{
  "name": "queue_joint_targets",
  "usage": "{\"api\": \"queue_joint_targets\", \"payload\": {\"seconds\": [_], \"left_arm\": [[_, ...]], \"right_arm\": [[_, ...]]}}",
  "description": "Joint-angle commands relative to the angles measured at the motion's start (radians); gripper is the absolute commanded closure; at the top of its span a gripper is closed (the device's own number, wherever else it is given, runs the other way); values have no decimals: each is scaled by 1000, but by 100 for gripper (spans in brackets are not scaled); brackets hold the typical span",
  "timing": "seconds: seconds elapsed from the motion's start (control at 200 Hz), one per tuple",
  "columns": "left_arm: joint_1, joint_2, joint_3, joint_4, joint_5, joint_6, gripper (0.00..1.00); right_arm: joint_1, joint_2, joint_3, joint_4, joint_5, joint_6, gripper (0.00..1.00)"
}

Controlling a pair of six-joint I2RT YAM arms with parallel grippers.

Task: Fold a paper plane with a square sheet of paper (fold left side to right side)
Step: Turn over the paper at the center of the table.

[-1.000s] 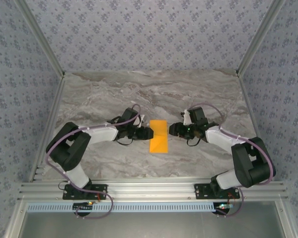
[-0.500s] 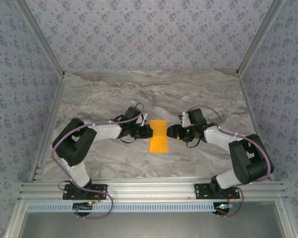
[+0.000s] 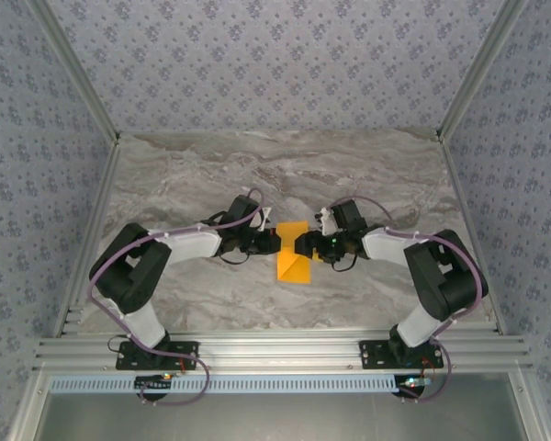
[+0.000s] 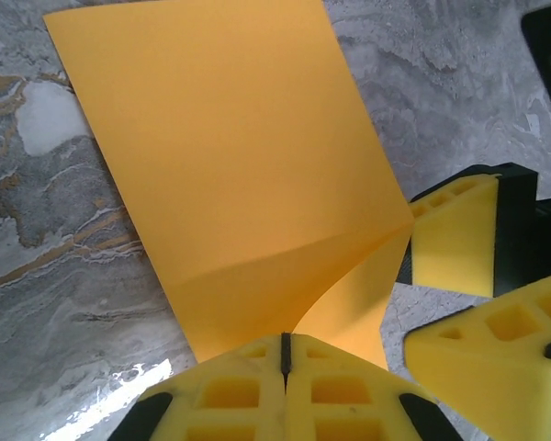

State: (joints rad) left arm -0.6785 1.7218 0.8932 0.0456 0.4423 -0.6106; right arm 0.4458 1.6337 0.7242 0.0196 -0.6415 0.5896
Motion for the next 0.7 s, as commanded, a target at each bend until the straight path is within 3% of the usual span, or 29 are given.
{"api": "queue_joint_targets", "payload": {"seconds": [0.0,0.085,0.2,0.32,0.41,0.64,0.695], "left_arm": [[4,-33,-16,-18,-18,27,99],[4,-40,-17,-21,-28,24,97],[18,-68,-28,-22,-38,4,91],[60,-141,-57,-4,-20,-42,70],[100,-229,-72,-5,-8,-87,46],[182,-505,-97,50,-12,-240,9],[190,-543,-95,102,18,-280,3]], "right_arm": [[13,55,38,61,-45,32,41],[20,85,47,109,-69,87,53],[20,88,50,139,-83,105,76],[-1,33,35,157,-92,106,94],[-38,-38,24,175,-128,111,96],[-141,-239,65,195,-219,161,95],[-153,-271,94,207,-239,189,94]]}}
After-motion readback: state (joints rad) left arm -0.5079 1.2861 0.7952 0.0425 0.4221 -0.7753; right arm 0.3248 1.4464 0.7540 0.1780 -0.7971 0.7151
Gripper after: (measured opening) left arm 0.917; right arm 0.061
